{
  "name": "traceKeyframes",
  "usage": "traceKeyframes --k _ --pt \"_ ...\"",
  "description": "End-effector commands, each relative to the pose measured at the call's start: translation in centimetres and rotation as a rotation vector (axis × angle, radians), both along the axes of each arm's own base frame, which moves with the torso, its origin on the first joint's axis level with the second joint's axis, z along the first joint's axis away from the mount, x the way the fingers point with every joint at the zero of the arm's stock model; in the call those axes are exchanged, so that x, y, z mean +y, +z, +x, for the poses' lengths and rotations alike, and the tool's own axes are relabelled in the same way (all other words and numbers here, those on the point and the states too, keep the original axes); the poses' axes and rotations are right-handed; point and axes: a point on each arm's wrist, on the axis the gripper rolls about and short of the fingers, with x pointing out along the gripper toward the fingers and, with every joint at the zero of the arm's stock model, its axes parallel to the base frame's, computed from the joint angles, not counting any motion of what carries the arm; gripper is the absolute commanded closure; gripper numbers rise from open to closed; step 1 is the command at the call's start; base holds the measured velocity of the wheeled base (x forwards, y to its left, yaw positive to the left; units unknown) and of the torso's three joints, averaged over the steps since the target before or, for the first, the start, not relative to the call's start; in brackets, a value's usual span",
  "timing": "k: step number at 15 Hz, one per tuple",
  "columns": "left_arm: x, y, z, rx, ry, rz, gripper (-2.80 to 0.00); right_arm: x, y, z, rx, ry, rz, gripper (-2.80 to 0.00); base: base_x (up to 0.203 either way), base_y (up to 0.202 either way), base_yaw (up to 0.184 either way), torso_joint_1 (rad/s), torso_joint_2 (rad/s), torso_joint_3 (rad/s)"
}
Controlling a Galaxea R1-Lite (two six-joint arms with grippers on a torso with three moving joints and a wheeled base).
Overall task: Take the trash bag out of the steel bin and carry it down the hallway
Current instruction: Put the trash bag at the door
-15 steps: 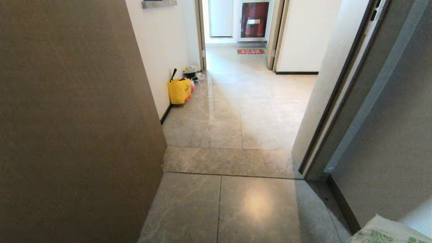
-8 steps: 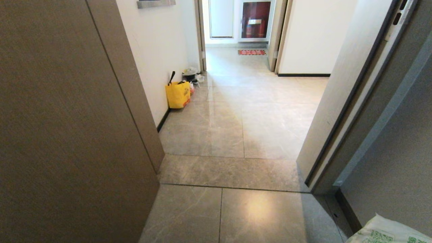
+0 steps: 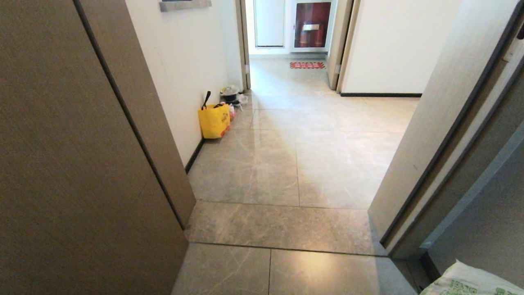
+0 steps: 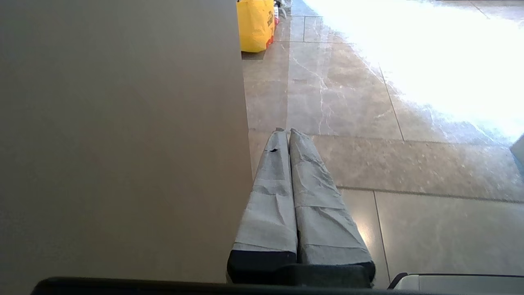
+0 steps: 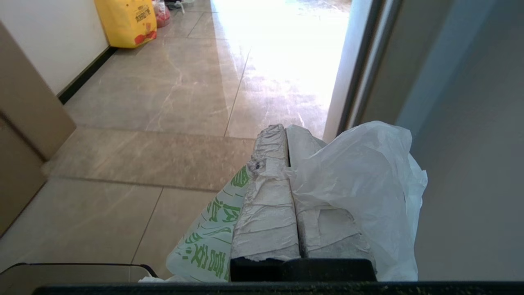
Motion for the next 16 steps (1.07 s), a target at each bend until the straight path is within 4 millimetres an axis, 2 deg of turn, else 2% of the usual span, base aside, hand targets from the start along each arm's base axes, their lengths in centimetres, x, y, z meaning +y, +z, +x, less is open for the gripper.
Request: traceKeyframes --k 1,16 --pt "0.0 0.0 0.0 0.0 0.0 -0.005 0.0 0.0 0.01 0.0 0.0 0.001 0.0 0.0 0.192 0.0 0.002 0.004 0.0 0.003" --pt "0.0 0.0 0.0 0.0 0.0 -0.003 0.0 0.0 0.0 0.0 0.0 0.001 0.0 0.0 0.193 0.0 0.0 0.003 0.0 0.002"
